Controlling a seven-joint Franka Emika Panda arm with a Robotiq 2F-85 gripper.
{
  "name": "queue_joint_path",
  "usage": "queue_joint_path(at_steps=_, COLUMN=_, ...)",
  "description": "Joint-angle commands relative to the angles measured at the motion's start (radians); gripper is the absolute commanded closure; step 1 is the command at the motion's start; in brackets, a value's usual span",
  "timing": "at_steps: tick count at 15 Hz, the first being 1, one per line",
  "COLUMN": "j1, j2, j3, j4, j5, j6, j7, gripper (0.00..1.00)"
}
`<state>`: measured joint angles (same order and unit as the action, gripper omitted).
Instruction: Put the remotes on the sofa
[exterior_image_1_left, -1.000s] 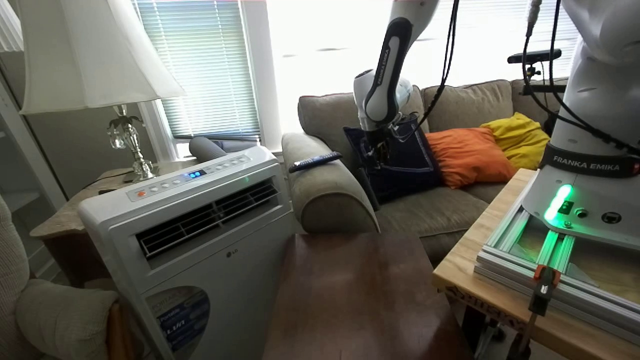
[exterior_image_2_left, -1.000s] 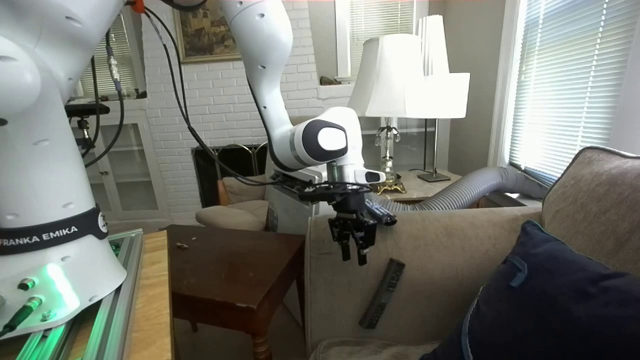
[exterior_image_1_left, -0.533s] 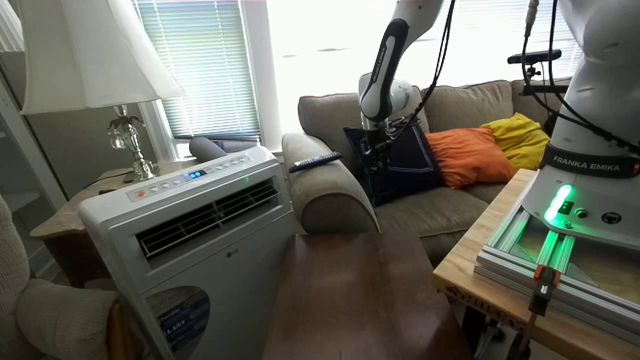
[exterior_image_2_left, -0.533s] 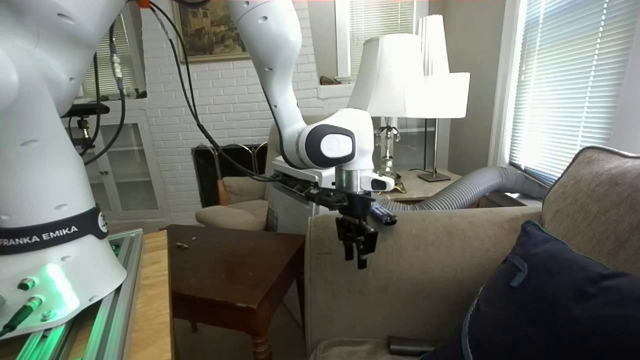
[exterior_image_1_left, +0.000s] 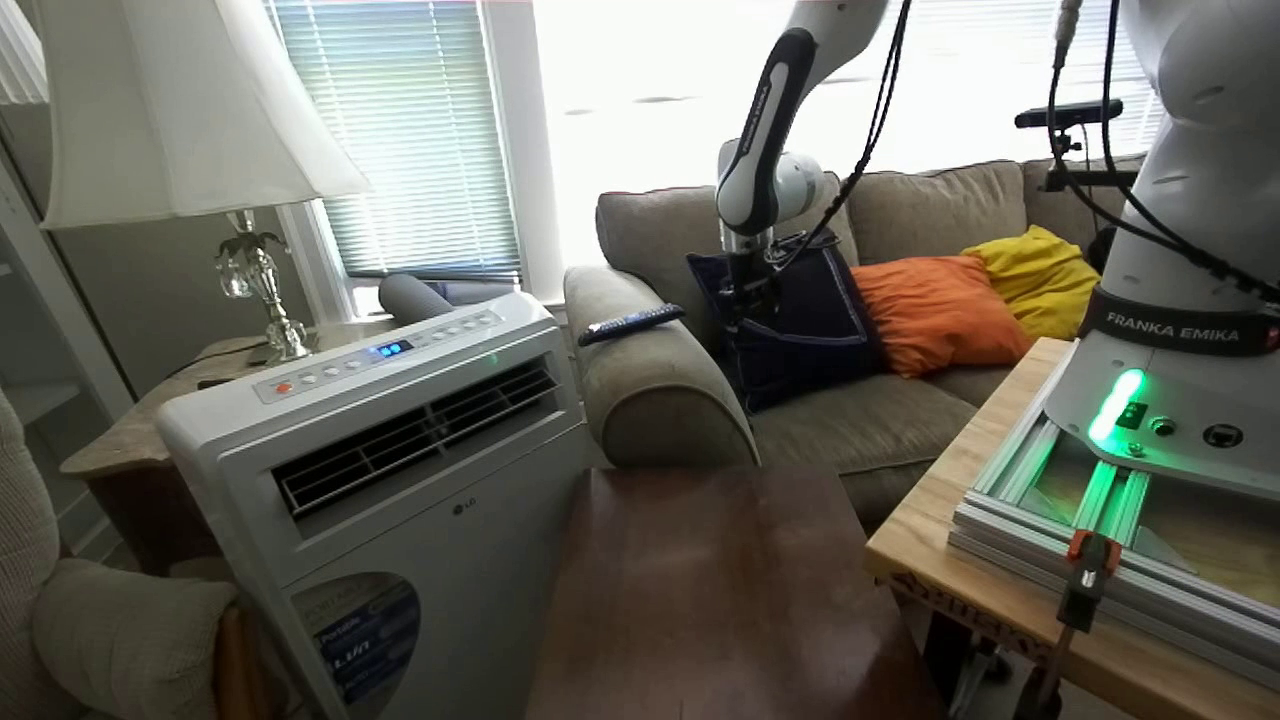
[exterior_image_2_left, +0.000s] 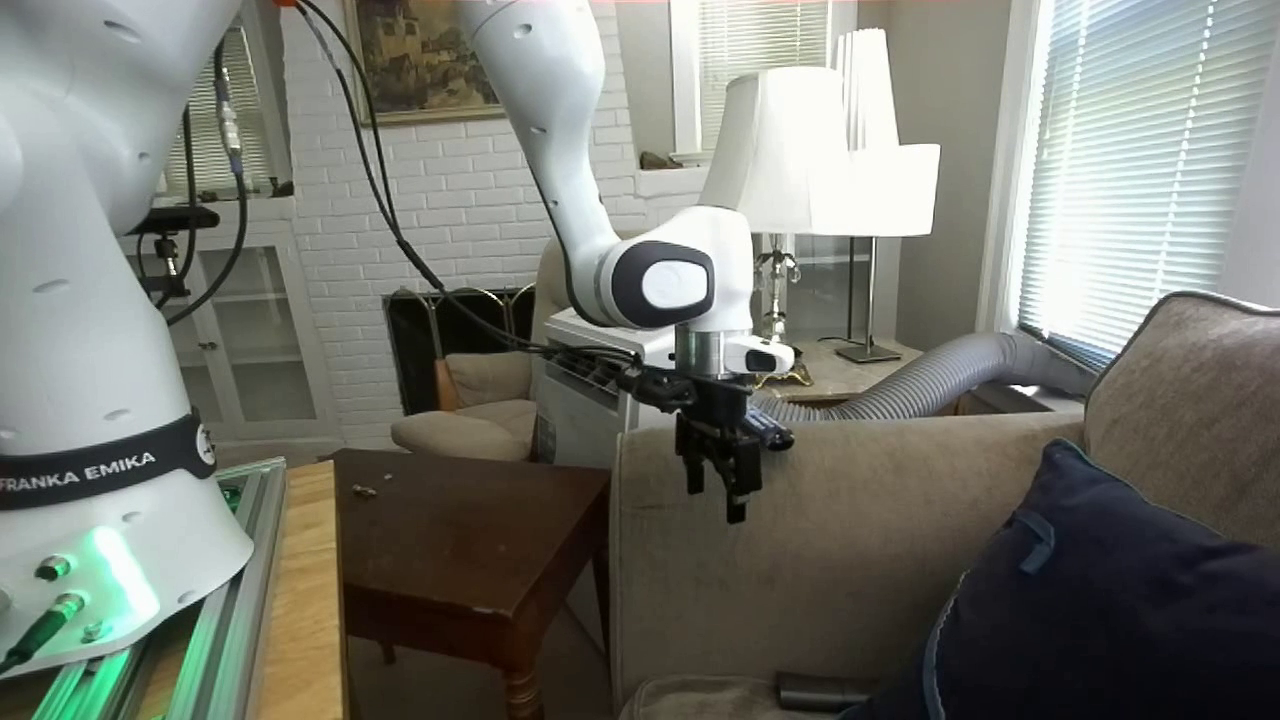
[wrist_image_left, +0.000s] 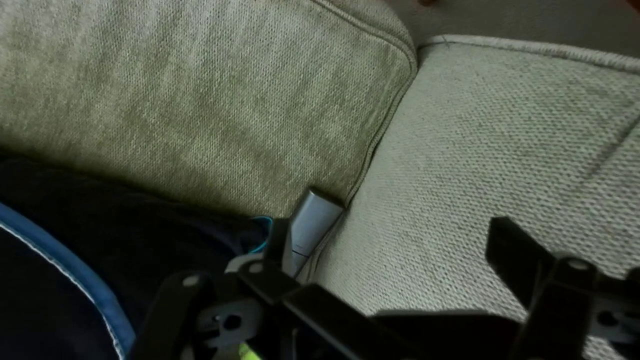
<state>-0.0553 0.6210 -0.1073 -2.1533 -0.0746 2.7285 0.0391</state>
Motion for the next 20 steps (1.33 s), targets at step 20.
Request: queue_joint_path(at_steps=20, j1=0.022, j2=-0.198, j3=0.136, j4=0.106, j5=-0.193, j6=-0.074, j7=-0.527, gripper=0.0)
